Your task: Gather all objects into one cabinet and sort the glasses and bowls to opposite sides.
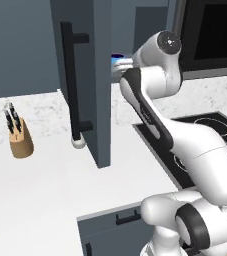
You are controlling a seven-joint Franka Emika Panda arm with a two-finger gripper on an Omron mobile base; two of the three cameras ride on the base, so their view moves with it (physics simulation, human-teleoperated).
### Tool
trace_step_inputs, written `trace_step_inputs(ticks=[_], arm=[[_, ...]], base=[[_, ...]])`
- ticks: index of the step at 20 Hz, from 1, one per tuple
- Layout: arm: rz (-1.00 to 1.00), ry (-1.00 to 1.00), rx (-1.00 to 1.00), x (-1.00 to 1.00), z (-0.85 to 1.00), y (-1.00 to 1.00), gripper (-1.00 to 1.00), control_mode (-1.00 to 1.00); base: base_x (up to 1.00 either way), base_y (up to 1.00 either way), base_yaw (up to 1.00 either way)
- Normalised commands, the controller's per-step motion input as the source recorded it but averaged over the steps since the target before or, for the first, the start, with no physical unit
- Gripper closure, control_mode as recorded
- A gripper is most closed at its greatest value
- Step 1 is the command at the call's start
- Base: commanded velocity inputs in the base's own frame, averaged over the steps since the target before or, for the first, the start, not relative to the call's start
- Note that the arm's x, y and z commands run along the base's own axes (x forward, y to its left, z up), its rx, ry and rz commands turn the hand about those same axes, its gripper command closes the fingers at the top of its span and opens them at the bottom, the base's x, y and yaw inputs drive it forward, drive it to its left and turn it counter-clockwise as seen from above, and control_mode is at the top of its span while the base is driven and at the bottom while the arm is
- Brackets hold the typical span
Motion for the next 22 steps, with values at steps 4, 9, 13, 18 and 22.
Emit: trace_step_inputs(ticks=[4, 9, 13, 18, 22], arm=[[-0.03, 0.00, -0.04, 0.33, 0.05, 0.30, -1.00, -1.00], [-0.02, 0.00, 0.00, 0.39, 0.06, 0.09, -1.00, -1.00], [-0.01, 0.00, 0.00, 0.36, 0.02, 0.00, -1.00, -1.00], [-0.02, 0.00, 0.00, 0.29, 0.00, 0.00, -1.00, -1.00], [-0.01, 0.00, 0.00, 0.13, 0.00, 0.03, -1.00, -1.00]], base=[[0.00, 0.00, 0.00], [0.00, 0.00, 0.00], [0.00, 0.00, 0.00], [0.00, 0.00, 0.00], [0.00, 0.00, 0.00]])
